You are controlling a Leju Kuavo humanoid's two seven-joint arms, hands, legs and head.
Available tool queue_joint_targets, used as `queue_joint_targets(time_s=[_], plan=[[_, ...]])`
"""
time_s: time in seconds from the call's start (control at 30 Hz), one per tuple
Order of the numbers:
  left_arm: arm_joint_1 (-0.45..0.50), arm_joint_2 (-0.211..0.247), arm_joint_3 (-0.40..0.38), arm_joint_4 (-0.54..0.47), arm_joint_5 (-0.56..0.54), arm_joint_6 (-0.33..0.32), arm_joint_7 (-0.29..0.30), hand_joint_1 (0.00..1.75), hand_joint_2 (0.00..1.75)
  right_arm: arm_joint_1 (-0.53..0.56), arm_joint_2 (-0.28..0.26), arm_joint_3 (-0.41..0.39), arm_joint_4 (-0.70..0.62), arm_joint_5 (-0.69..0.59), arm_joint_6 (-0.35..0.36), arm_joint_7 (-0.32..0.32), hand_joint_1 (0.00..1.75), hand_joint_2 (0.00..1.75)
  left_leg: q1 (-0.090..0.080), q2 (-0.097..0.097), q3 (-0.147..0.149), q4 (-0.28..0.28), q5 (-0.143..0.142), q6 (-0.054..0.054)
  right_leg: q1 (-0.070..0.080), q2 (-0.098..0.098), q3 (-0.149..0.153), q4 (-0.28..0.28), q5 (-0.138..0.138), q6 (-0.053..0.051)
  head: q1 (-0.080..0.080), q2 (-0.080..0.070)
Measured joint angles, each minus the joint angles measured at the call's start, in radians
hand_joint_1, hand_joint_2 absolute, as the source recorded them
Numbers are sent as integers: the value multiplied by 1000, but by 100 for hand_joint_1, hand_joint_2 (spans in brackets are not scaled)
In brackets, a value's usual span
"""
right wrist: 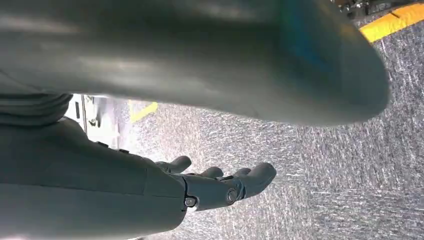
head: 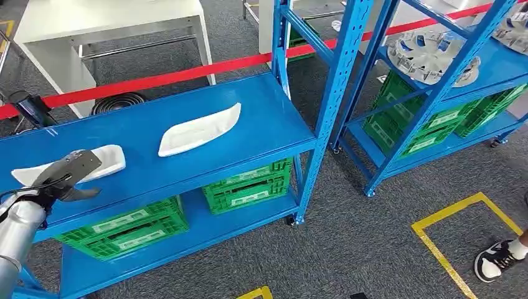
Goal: Take the parts from the cabinet and place them on the table.
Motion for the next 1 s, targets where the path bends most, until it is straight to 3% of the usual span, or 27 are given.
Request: queue_joint_targets(time_s=[0.43, 0.6, 0.63, 0.67, 0.73, 1.0], plan=[[5, 0, 0, -4, -32, 6, -8, 0, 175, 0, 0, 0, 0, 11, 1, 0, 0, 0, 1, 0, 2, -1, 0, 0, 1, 0, 0, 2, -1, 0, 0, 0], [7, -5, -7, -5, -95, 55, -5, 0, 175, 0, 0, 0, 0, 11, 1, 5, 0, 0, 1, 0, 2, -1, 0, 0, 1, 0, 0, 2, -1, 0, 0, 0], [7, -6, -15, -5, -118, 64, 1, 40, 175, 0, 0, 0, 0, 11, 1, 5, 0, 0, 1, 0, 2, -1, 0, 0, 1, 0, 0, 2, -1, 0, 0, 0], [7, -8, -23, -5, -137, 68, 7, 148, 175, 0, 0, 0, 0, 11, 1, 5, 0, 0, 1, 0, 2, -1, 0, 0, 1, 0, 0, 2, -1, 0, 0, 0], [8, -12, -39, -5, -164, 73, 13, 175, 175, -1, 0, 0, 0, 11, 1, 6, 0, 0, 1, 0, 2, -1, 0, 0, 1, 0, 0, 2, -1, 0, 0, 0], [28, -43, -112, -5, -224, 111, 2, 175, 175, -1, 0, 0, 0, 19, 0, 9, 0, 0, 1, 0, 2, -1, 0, 0, 1, 0, 0, 2, -1, 0, 0, 0]])
